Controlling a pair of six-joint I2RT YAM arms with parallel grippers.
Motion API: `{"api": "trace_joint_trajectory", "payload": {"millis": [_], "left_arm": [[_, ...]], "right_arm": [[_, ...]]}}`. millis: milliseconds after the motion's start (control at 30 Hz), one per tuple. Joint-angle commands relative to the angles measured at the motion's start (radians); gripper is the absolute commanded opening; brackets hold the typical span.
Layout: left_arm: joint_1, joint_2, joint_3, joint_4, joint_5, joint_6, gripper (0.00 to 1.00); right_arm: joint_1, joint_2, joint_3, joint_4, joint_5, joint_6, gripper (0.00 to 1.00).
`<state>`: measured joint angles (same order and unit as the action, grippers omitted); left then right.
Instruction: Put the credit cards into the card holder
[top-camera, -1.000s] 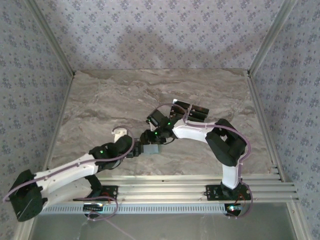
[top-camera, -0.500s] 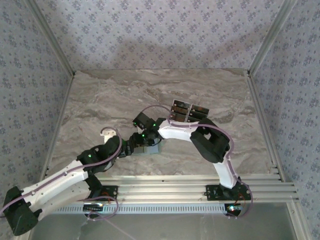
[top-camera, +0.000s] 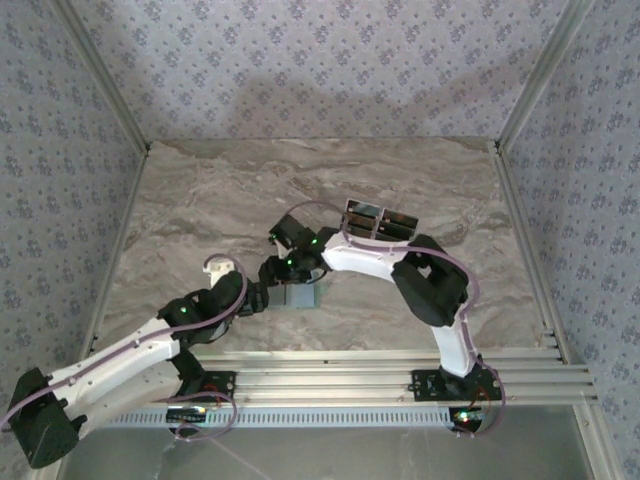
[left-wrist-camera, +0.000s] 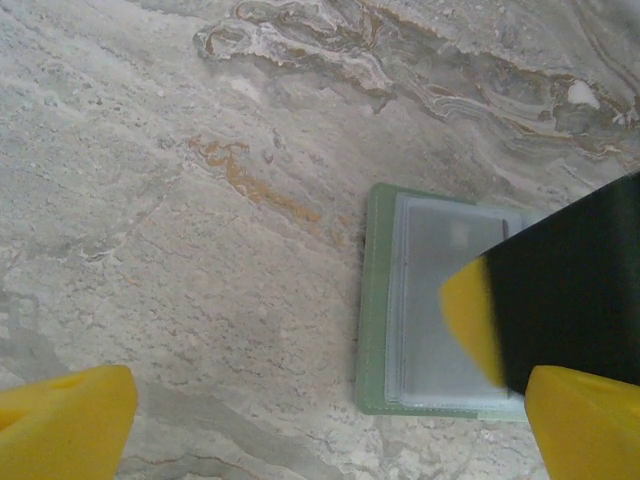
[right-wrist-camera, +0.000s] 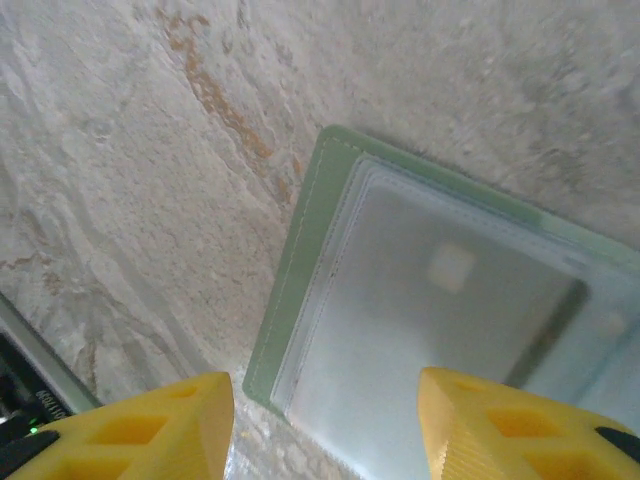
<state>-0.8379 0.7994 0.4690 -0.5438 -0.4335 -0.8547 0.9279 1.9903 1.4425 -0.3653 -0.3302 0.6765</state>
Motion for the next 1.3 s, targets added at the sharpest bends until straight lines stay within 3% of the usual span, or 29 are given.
{"api": "trace_joint_trajectory", "payload": {"millis": [0, 133, 333, 500, 633, 767, 900, 1267], "left_arm": [[0.006, 0.041, 0.044, 0.004, 0.021, 0.006, 1.00], [0.020, 0.110, 0.081, 0.009, 0.052, 0.021, 1.00], [0.061, 0.224, 0.155, -0.014, 0.107, 0.052, 1.00], [0.102, 0.263, 0.184, -0.023, 0.138, 0.072, 1.00], [0.128, 0.276, 0.198, -0.029, 0.150, 0.087, 1.00], [0.139, 0.288, 0.203, -0.029, 0.165, 0.091, 1.00], [0.141, 0.302, 0.201, -0.028, 0.174, 0.085, 1.00], [0.155, 0.320, 0.201, -0.031, 0.179, 0.089, 1.00]], "right_arm": [[-0.058, -0.163, 0.000, -0.073, -0.004, -0.089, 0.54], [-0.158, -0.271, -0.046, -0.191, 0.056, -0.195, 0.54], [-0.298, -0.364, -0.072, -0.440, 0.344, -0.438, 0.53], [-0.336, -0.379, -0.097, -0.554, 0.575, -0.556, 0.52], [-0.339, -0.351, -0.132, -0.581, 0.677, -0.601, 0.49], [-0.339, -0.341, -0.148, -0.527, 0.670, -0.604, 0.48], [-0.337, -0.329, -0.130, -0.458, 0.579, -0.651, 0.48], [-0.333, -0.138, 0.084, -0.476, 0.517, -0.737, 0.47]]}}
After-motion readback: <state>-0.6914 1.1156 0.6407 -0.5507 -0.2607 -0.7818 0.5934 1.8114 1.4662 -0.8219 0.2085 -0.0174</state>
